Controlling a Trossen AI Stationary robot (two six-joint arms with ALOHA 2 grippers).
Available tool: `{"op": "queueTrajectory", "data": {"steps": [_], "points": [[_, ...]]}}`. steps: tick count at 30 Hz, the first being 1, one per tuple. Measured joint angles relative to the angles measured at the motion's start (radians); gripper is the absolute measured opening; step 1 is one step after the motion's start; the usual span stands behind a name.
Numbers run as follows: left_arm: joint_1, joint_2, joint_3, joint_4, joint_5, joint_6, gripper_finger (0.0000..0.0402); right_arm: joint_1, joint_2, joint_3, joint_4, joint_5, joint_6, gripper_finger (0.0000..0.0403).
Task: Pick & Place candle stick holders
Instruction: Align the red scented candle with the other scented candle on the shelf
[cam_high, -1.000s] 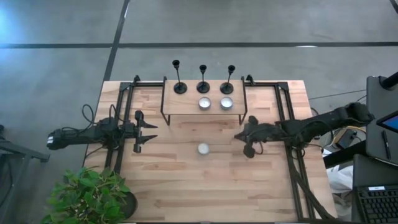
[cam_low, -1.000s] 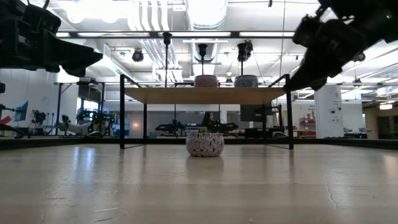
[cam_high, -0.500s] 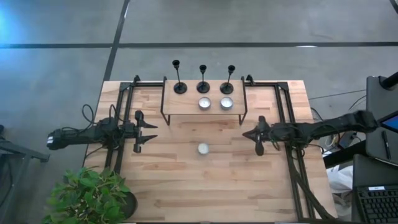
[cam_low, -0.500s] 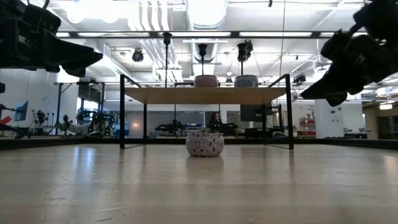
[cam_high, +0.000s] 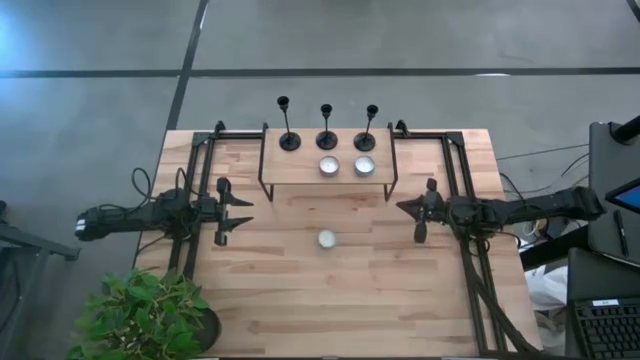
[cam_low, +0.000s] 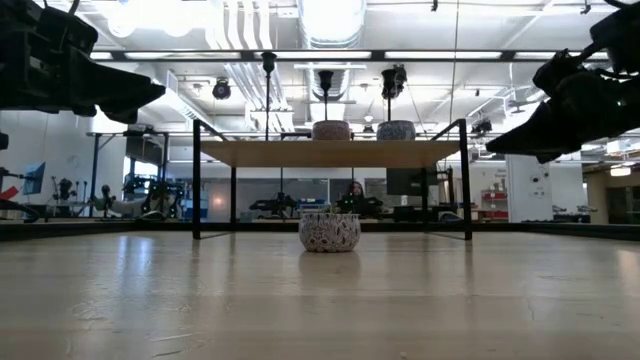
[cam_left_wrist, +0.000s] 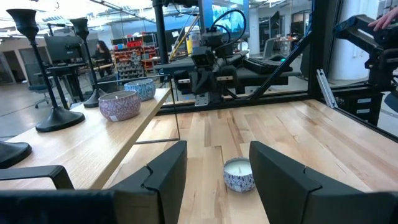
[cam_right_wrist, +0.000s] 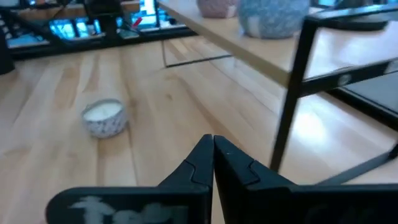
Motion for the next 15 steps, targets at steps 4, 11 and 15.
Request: {"op": "queueTrajectory", "data": {"steps": [4,11,15], "points": [[0.000,0.000,0.000,0.000,0.000,0.000,0.0181,-0.040,-0.064,0.000,-0.055,-0.038,-0.012,0.0008],[0.000,0.000,0.000,0.000,0.000,0.000,0.0181,-0.092,-0.145,0.000,-0.068,-0.164,-0.063,0.0008],[0.000,0.000,0.000,0.000,0.000,0.000,0.0181,-0.095,-0.208,0.000,-0.071,-0.184,-0.109,0.0008]]}}
